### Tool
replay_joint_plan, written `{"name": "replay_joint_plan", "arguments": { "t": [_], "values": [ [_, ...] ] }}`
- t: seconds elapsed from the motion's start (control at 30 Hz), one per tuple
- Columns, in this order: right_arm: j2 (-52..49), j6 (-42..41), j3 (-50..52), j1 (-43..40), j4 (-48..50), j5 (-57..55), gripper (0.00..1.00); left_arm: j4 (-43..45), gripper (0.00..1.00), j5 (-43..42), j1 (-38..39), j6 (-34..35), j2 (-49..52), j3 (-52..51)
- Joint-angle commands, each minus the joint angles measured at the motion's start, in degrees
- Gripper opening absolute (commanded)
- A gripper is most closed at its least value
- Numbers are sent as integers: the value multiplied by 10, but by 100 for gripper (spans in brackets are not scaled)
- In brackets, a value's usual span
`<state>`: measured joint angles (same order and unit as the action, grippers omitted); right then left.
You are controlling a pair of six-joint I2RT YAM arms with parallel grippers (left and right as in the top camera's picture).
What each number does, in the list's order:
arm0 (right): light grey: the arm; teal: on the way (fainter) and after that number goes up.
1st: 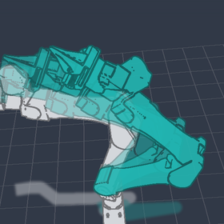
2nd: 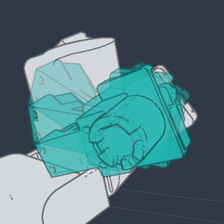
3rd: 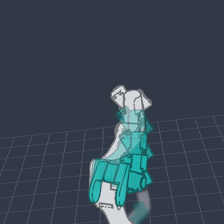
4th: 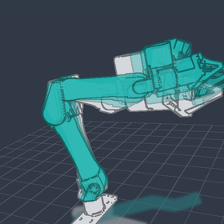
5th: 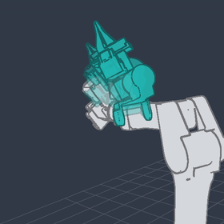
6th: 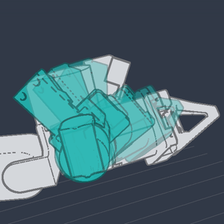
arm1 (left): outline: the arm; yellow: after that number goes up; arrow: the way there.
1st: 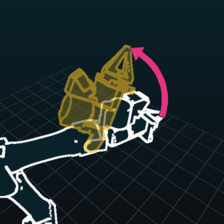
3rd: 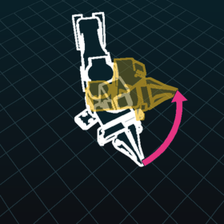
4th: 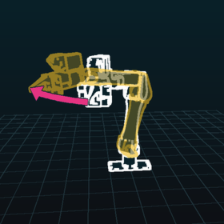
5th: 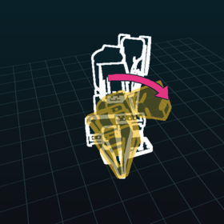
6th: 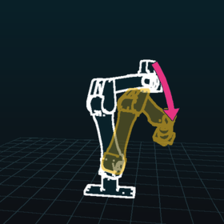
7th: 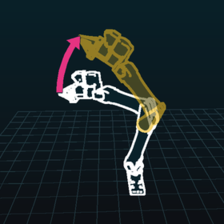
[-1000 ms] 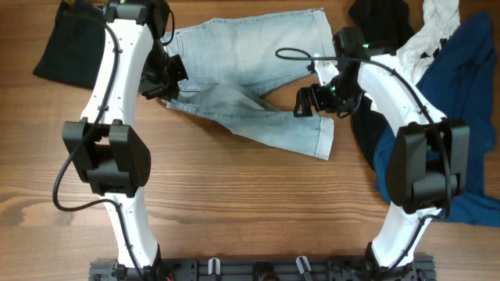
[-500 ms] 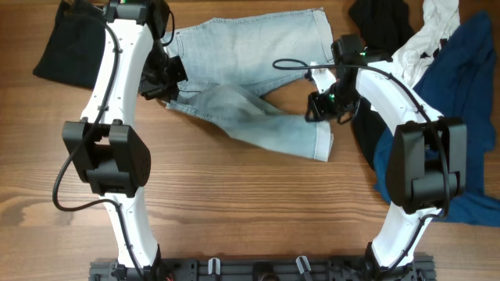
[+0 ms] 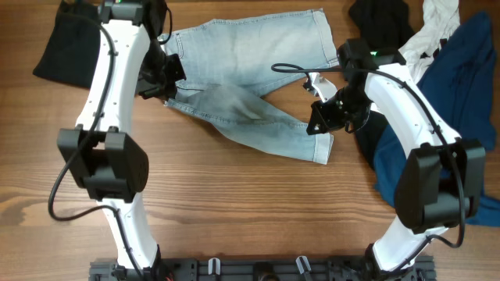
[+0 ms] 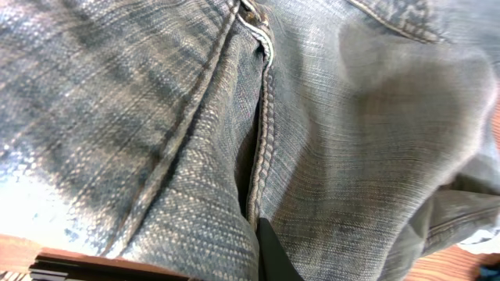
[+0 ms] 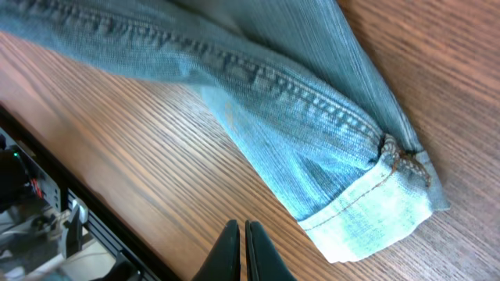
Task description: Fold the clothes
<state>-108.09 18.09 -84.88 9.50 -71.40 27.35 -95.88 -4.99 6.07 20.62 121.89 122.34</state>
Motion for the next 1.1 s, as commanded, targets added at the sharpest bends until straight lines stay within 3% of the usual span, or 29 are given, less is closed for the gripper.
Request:
{"name": "replay_joint_plan", "arguments": {
  "t": [0.0, 0.03, 0.07, 0.13, 0.4, 0.83, 0.9, 1.0, 1.03, 1.07],
  "values": [
    [5, -79, 2, 3, 38, -64, 9, -7, 4, 3, 7, -9, -34, 5],
    [5, -107, 2, 2, 47, -89, 20, -7, 4, 4, 7, -9, -34, 5],
    [5, -127, 2, 0, 51, -106, 45, -7, 4, 4, 7, -9, -34, 5],
    [2, -159, 2, -4, 48, -123, 74, -7, 4, 4, 7, -9, -34, 5],
    [-2, -260, 28, -17, 39, -123, 76, -7, 4, 12, 7, -9, -34, 5],
    [-2, -301, 140, -16, 212, -85, 65, -6, 4, 19, 7, -9, -34, 5],
    [-2, -300, 147, -15, 237, -68, 55, -5, 4, 19, 7, -9, -34, 5],
    [-2, -294, 148, -14, 263, -31, 15, -6, 4, 19, 7, -9, -34, 5],
    [-2, -289, 148, -14, 265, -22, 7, -6, 4, 19, 7, -9, -34, 5],
    [-2, -287, 148, -14, 266, -17, 4, -6, 4, 19, 7, -9, -34, 5]
  ]
}}
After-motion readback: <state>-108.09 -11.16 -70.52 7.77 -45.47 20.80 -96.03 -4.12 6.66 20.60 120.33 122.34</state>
